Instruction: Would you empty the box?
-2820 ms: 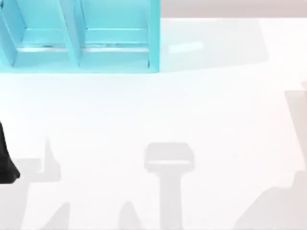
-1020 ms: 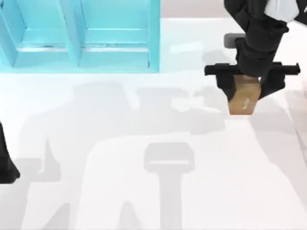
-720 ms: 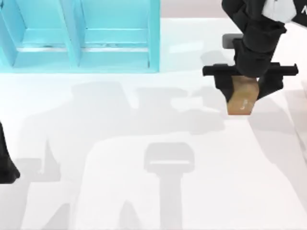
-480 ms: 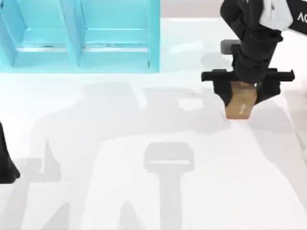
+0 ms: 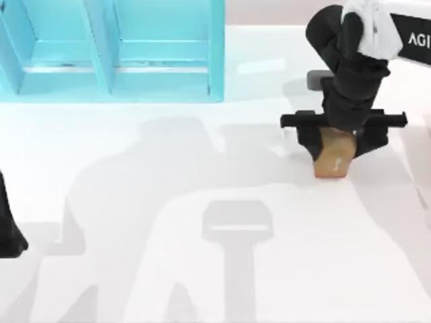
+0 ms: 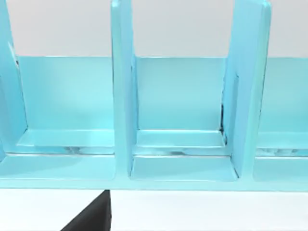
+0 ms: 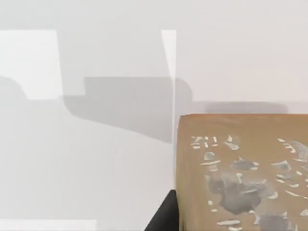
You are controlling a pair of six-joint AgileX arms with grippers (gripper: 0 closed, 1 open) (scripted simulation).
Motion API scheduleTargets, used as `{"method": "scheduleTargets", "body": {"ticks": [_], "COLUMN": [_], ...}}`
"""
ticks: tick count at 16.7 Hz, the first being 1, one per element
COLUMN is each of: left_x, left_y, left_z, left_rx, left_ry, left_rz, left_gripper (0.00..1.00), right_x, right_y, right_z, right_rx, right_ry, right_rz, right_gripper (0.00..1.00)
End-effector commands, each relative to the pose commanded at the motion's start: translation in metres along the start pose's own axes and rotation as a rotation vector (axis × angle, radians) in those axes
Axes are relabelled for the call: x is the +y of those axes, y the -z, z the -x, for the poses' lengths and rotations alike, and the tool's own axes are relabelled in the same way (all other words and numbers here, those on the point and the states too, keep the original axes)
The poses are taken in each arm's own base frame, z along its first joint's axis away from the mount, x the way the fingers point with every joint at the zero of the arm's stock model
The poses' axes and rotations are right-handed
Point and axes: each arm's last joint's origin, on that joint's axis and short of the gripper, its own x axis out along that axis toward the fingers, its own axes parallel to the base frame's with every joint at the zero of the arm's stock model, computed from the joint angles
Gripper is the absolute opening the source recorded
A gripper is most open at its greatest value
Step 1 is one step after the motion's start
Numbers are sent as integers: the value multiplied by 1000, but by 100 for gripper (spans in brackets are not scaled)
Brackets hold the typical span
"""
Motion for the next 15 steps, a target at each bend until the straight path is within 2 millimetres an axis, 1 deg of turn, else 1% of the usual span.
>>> {"method": "scheduleTargets", "body": {"ticks": [12, 13, 15], "left_x": [0, 0, 0], "left_y": [0, 0, 0], "left_z": [0, 0, 0], "left_rx": [0, 0, 0], "left_ry": [0, 0, 0], "left_rz": [0, 0, 0], "left_gripper": [100, 100, 100], "right_x": [0, 0, 0], "right_y": [0, 0, 0], "right_z": [0, 0, 0], "right_rx": [0, 0, 0], "right_ry": [0, 0, 0], "right_rz": [0, 0, 0], "right_gripper": [98, 100, 100]}}
